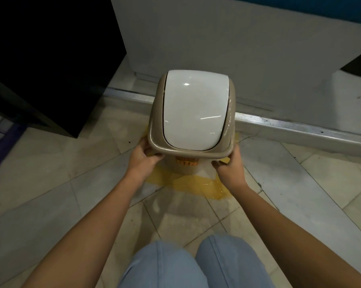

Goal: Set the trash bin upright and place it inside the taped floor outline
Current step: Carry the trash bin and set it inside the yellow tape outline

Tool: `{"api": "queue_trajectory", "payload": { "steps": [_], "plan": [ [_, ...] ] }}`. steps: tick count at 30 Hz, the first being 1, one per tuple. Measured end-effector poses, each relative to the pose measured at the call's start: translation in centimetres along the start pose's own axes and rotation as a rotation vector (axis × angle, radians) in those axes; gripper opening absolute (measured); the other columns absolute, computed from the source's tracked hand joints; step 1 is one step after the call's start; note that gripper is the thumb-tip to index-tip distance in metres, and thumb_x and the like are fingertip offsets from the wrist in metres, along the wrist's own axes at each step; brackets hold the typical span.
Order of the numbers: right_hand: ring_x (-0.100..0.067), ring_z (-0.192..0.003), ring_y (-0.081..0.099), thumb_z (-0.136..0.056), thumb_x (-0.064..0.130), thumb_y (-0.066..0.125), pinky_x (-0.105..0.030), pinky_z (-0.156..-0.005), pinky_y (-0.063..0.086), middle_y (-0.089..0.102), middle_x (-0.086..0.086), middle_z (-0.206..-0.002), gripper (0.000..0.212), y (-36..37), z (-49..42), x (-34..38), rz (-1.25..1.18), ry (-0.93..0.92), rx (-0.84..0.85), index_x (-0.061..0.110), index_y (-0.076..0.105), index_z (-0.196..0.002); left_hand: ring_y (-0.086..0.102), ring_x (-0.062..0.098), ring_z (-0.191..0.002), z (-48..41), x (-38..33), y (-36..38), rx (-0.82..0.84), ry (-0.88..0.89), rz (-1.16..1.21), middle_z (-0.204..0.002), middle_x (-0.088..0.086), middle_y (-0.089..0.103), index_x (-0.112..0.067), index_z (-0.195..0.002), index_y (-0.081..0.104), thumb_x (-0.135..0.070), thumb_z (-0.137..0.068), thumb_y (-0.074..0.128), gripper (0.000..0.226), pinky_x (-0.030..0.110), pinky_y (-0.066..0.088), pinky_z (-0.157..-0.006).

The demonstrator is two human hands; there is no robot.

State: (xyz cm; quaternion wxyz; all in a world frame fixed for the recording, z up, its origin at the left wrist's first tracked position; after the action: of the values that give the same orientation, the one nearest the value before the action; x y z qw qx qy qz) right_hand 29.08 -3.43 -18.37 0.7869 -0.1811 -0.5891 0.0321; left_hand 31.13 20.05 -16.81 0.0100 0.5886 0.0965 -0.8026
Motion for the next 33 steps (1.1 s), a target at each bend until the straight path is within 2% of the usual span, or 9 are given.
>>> {"api": "queue_trajectory", "payload": {
  "steps": [2,5,7,10,13,17,19,23,33],
  "plan": [
    [-0.011,-0.099,0.057,-0.084,-0.001,0.057,-0.018,-0.077,0.051,0.059,0.012,-0.099,0.038,-0.4,0.4,1.0,0.005,0.021,-0.058,0.024,0.052,-0.112,0.058,-0.003,-0.087,0.4,-0.4,-0.5,-0.045,-0.013,-0.014,-0.097,-0.009,0.062,-0.013,-0.118,0.056,0.010,-0.081,0.058,0.044,0.004,0.047,-0.067],
    [-0.018,-0.098,0.060,-0.090,0.000,0.043,-0.036,-0.089,0.054,0.063,-0.001,-0.109,0.034,-1.1,0.8,2.0,-0.084,0.112,-0.139,0.013,0.057,-0.118,0.061,0.000,-0.082,0.9,-1.0,-1.0,-0.124,-0.062,0.055,-0.092,-0.010,0.065,-0.014,-0.114,0.058,0.009,-0.088,0.045,0.037,0.011,0.052,-0.070],
    [-0.022,-0.105,0.061,-0.095,0.006,0.040,-0.042,-0.094,0.053,0.064,-0.007,-0.116,0.030,-1.3,1.1,2.6,-0.179,0.164,-0.197,0.015,0.058,-0.118,0.063,0.004,-0.080,1.0,-1.5,-1.3,-0.170,-0.103,0.125,-0.091,-0.008,0.067,-0.023,-0.108,0.060,-0.004,-0.093,0.045,0.028,0.016,0.053,-0.070],
    [-0.024,-0.109,0.062,-0.097,0.025,0.041,-0.042,-0.095,0.053,0.065,-0.008,-0.117,0.021,-1.4,1.3,3.7,-0.314,0.208,-0.239,0.024,0.057,-0.110,0.063,0.010,-0.087,1.0,-2.0,-1.2,-0.175,-0.111,0.101,-0.097,-0.004,0.067,-0.023,-0.118,0.057,-0.024,-0.096,0.044,0.025,0.021,0.053,-0.072],
    [-0.022,-0.108,0.061,-0.097,0.036,0.039,-0.045,-0.096,0.052,0.064,-0.005,-0.114,0.026,-0.9,1.1,4.3,-0.253,0.154,-0.209,0.023,0.054,-0.115,0.062,0.015,-0.097,0.7,-2.6,-0.6,-0.150,-0.064,-0.048,-0.113,0.002,0.065,-0.022,-0.123,0.055,-0.035,-0.096,0.043,0.032,0.034,0.055,-0.081],
    [-0.022,-0.115,0.055,-0.099,0.033,0.035,-0.046,-0.102,0.047,0.058,-0.008,-0.124,0.038,-0.2,0.2,4.4,-0.156,0.135,-0.227,0.015,0.051,-0.128,0.060,0.023,-0.103,0.0,-3.1,-0.3,-0.151,-0.015,-0.150,-0.111,0.007,0.065,-0.020,-0.119,0.059,-0.035,-0.096,0.039,0.034,0.047,0.050,-0.093],
    [-0.022,-0.115,0.053,-0.099,0.033,0.034,-0.044,-0.103,0.045,0.056,-0.009,-0.126,0.039,0.0,-0.1,4.2,-0.112,0.123,-0.238,0.014,0.051,-0.128,0.060,0.021,-0.098,-0.4,-3.1,-0.3,-0.162,-0.010,-0.166,-0.110,0.007,0.064,-0.020,-0.118,0.059,-0.034,-0.097,0.038,0.033,0.044,0.053,-0.087],
    [-0.022,-0.114,0.052,-0.100,0.032,0.034,-0.038,-0.100,0.044,0.054,-0.009,-0.124,0.036,0.4,-0.4,4.0,-0.107,0.099,-0.263,0.012,0.051,-0.124,0.061,0.010,-0.085,-1.3,-3.1,-0.1,-0.170,0.012,-0.142,-0.108,0.007,0.065,-0.023,-0.115,0.060,-0.033,-0.097,0.039,0.029,0.020,0.050,-0.059],
    [-0.024,-0.113,0.052,-0.100,0.028,0.033,-0.039,-0.101,0.044,0.054,-0.012,-0.121,0.033,0.5,-1.5,4.8,-0.105,0.081,-0.265,0.009,0.051,-0.120,0.060,0.017,-0.091,-2.9,-3.6,0.2,-0.164,0.024,-0.177,-0.114,0.011,0.062,-0.014,-0.119,0.059,-0.031,-0.098,0.037,0.035,0.009,0.045,-0.050]
  ]
}}
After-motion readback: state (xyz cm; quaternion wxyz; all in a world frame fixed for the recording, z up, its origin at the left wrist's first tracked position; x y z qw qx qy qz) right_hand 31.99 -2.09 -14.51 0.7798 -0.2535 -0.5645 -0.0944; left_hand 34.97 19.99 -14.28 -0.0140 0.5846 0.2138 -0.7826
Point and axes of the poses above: each hand's wrist, its own z-axis away from the middle knuckle, its own y-axis out of the palm, x = y × z, the point moved 2 cm from there along -z, towards the middle knuckle
